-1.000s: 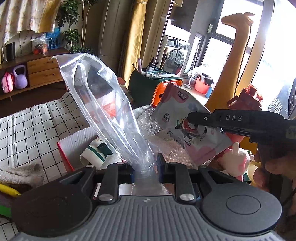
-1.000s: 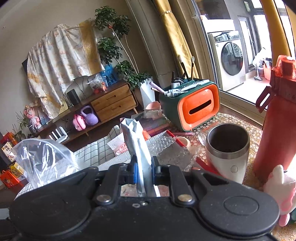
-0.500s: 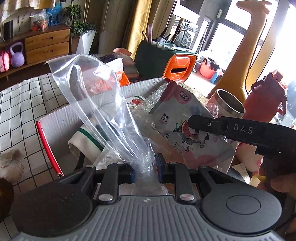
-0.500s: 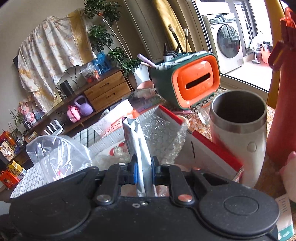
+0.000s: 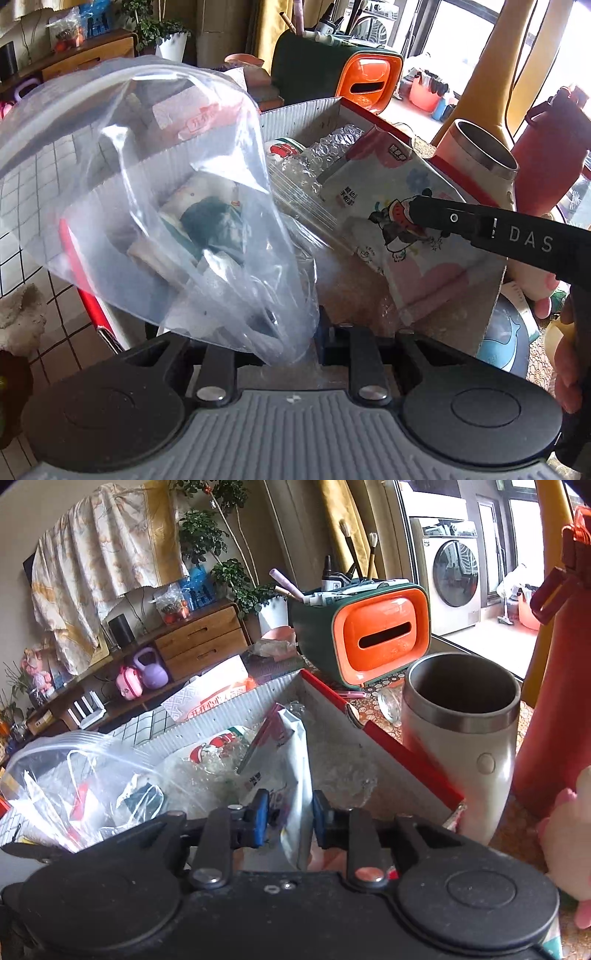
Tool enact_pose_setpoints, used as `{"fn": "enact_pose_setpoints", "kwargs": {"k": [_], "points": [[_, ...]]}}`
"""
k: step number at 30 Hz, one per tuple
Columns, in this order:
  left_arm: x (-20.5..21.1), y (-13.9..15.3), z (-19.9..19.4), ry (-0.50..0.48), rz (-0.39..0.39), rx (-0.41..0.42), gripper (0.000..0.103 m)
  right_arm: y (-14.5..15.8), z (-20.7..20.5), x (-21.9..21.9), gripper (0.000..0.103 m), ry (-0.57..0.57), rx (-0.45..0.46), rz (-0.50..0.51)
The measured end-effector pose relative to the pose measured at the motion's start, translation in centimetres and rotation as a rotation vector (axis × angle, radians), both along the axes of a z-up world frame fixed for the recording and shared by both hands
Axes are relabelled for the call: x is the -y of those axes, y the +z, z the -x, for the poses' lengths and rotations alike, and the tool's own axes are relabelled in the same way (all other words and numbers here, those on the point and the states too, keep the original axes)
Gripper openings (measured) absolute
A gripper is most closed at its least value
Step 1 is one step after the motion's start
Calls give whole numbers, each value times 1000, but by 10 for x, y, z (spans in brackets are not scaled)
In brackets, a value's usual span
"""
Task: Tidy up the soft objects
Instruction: 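Carry the plastic bag and snack pouch into the red box and release both, then withdraw both tools from the box toward the black sponge tray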
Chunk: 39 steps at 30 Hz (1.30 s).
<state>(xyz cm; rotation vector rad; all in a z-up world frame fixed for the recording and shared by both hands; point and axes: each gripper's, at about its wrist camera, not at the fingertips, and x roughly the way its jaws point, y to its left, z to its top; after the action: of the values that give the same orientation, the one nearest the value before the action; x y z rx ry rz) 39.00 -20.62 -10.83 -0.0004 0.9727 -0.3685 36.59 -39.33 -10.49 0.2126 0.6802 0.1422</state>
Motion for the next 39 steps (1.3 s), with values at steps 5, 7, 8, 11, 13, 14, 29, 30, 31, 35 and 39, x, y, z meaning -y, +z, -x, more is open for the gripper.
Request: {"fn": "enact_pose_setpoints", "kwargs": {"k": [5, 7, 8, 11, 13, 14, 29, 30, 31, 35, 39], "points": [[-2, 7, 4, -9, 31, -16, 35, 8, 8, -1, 41, 10, 31, 55], [-1, 12, 12, -26, 44, 4, 55, 10, 11, 0, 43, 7, 36, 62], [-1, 15, 16, -35, 49, 16, 60, 11, 13, 1, 43, 7, 38, 65], [0, 26, 28, -38, 48, 47, 78, 15, 19, 2, 45, 6, 42, 66], [-1, 31, 34, -41, 64, 56, 80, 18, 23, 2, 49, 11, 47, 64], [-2, 33, 36, -41, 70, 56, 80, 20, 25, 2, 51, 12, 50, 66], [-39, 64, 92, 13, 120, 113, 80, 54, 77, -15, 73, 91, 94, 45], [-41, 67, 97, 15, 120, 121, 80, 56, 81, -17, 75, 99, 96, 40], [-43, 70, 102, 16, 120, 131, 80, 57, 86, -20, 77, 106, 98, 37], [-53, 80, 124, 24, 118, 175, 80, 65, 104, -31, 81, 138, 115, 43], [-65, 88, 146, 38, 113, 207, 80, 71, 122, -43, 86, 171, 131, 46]]}}
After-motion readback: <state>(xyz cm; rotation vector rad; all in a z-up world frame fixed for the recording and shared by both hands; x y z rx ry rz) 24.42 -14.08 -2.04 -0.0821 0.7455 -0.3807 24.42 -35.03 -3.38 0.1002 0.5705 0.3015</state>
